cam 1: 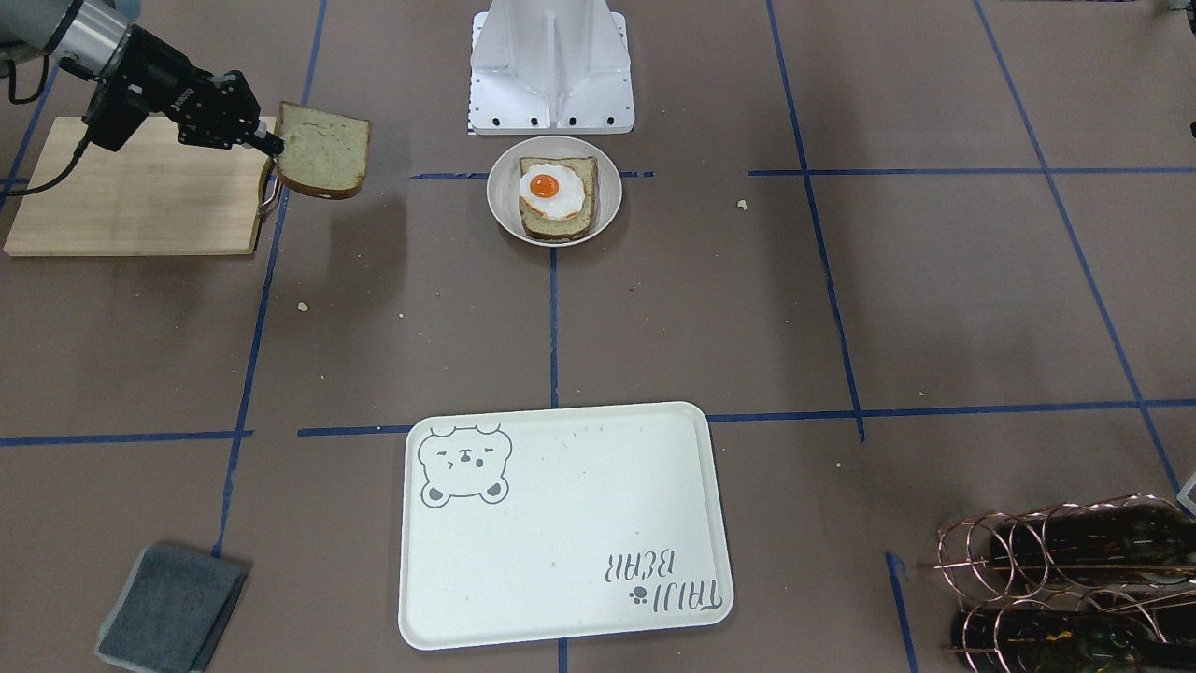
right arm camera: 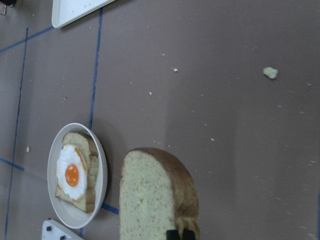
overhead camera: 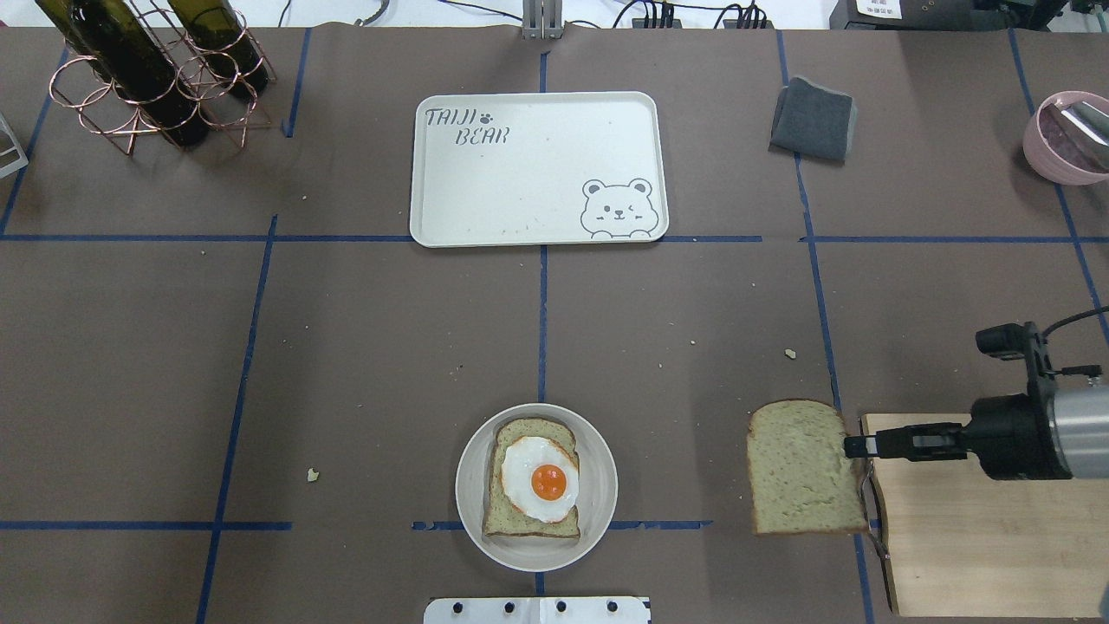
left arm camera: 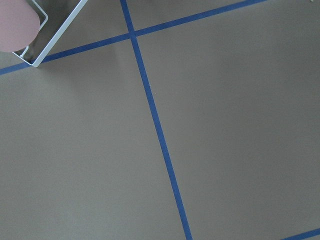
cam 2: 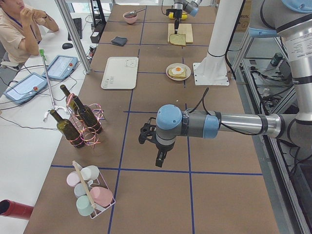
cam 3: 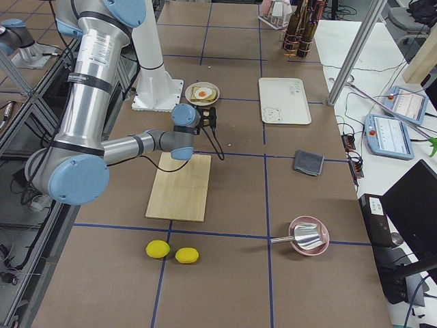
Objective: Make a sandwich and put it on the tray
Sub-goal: 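Carry the bread slice with the right gripper over the egg toast on the plate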
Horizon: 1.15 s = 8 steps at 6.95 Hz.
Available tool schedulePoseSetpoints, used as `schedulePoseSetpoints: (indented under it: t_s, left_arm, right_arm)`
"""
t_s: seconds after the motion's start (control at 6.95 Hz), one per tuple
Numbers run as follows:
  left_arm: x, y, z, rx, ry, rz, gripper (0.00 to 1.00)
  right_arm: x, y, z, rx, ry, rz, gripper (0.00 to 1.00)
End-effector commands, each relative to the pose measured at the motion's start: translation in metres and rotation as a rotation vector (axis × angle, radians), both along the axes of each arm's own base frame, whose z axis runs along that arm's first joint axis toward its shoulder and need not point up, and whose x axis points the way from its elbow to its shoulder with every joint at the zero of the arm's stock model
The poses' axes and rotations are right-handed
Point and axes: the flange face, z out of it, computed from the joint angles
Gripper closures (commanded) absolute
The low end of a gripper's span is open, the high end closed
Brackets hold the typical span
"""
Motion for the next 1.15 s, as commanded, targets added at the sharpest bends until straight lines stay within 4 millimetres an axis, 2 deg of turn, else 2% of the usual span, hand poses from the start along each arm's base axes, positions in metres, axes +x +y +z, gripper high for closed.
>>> schedulePoseSetpoints:
  t_s: [0.0,0.29,0.43,0.58,0.72,1.01]
  left_arm:
    - [0.0,0.0,0.0,0.001,0.0,0.0,0.0]
    - [0.0,-0.001,0.001,0.0,0.0,0.0,0.0]
    - [0.0,-0.001,0.002,-0.002,0.0,0.0,0.0]
    - [0.0,0.0,0.002,-0.004,0.0,0.0,0.0]
    - [0.0,0.0,0.003,-0.005,0.0,0.0,0.0]
    - [0.0,0.0,0.004,-0.007,0.0,0.0,0.0]
  right_arm:
    - [-0.083,-0.008,-0.07,-0.053,-0.04,0.035,1.0]
    - [-0.158,0.013,-0.13,-0.039,-0.038,0.084,1.0]
    - [-0.197,0.032,-0.159,-0.039,-0.021,0.089,1.0]
    - [-0.219,0.038,-0.168,-0.037,-0.01,0.101,1.0]
    - [-0.234,0.04,-0.166,-0.037,0.007,0.112,1.0]
    - [-0.239,0.038,-0.157,-0.035,0.029,0.118,1.0]
